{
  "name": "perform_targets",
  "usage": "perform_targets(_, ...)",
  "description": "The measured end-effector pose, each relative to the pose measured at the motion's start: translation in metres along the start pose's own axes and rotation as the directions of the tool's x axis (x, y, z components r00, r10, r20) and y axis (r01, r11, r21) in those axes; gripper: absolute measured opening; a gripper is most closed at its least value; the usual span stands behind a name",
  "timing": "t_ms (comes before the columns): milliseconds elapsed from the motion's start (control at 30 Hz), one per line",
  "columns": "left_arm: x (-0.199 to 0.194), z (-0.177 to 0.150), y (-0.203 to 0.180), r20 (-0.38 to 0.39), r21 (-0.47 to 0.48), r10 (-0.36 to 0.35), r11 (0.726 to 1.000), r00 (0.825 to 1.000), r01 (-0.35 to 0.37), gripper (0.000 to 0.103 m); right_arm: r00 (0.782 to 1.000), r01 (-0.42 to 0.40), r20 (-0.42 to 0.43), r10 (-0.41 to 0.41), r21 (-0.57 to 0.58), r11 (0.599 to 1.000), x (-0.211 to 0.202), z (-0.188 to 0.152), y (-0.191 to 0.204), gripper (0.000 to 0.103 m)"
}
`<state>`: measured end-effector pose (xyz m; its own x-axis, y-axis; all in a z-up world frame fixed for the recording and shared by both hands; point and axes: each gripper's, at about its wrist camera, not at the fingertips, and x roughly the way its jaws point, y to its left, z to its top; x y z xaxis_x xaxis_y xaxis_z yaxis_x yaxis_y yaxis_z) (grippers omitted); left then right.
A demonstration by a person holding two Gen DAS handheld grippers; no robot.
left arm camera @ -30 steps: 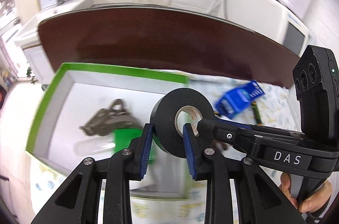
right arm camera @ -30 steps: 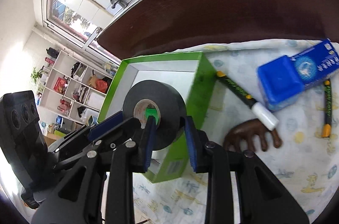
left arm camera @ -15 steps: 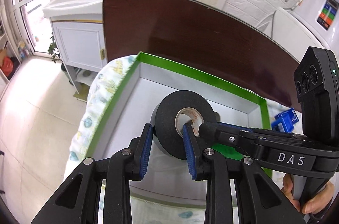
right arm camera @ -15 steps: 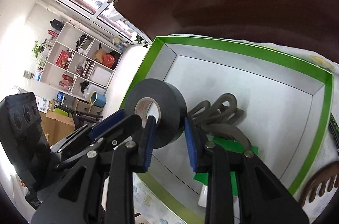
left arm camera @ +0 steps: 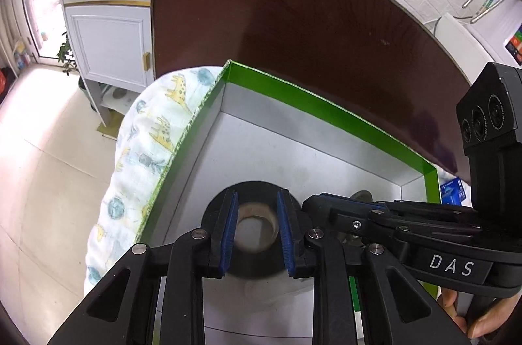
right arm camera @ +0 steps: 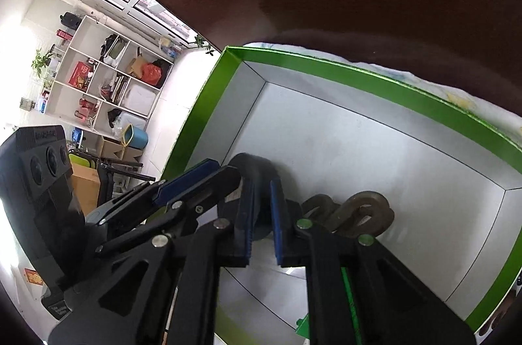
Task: Organize rigid objects
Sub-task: 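Carry the tape roll into the green box and open the left tool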
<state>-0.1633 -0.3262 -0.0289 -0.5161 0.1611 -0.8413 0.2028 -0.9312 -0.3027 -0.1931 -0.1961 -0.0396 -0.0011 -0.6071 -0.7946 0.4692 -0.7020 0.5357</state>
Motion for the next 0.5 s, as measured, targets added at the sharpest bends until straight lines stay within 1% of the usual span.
perform_targets(100, 0.001, 0.0, -0.005, -0.004, 0.006, 0.015, 1.0, 1.0, -0.015, 0.023, 1.0, 0.01, 0.008, -0.01, -0.007, 1.0, -0.005, -0.004, -0.002, 0.012)
perform_targets(200, -0.004, -0.001, -0.014, 0.004, 0.019, 0.02, 1.0, 1.0, -0.02, 0.023, 1.0, 0.001, 0.019, -0.001, -0.007, 1.0, -0.016, -0.007, -0.005, 0.012)
perform_targets(433, -0.023, -0.001, -0.055, 0.033, 0.076, 0.015, 0.997, 0.999, -0.017, 0.023, 0.996, 0.012, 0.09, -0.011, -0.011, 1.0, -0.055, -0.019, -0.012, 0.012)
perform_targets(500, -0.027, -0.002, -0.068, 0.036, 0.092, 0.016, 0.996, 0.999, -0.019, 0.025, 0.993, 0.02, 0.114, -0.018, -0.013, 1.0, -0.068, -0.025, -0.016, 0.012)
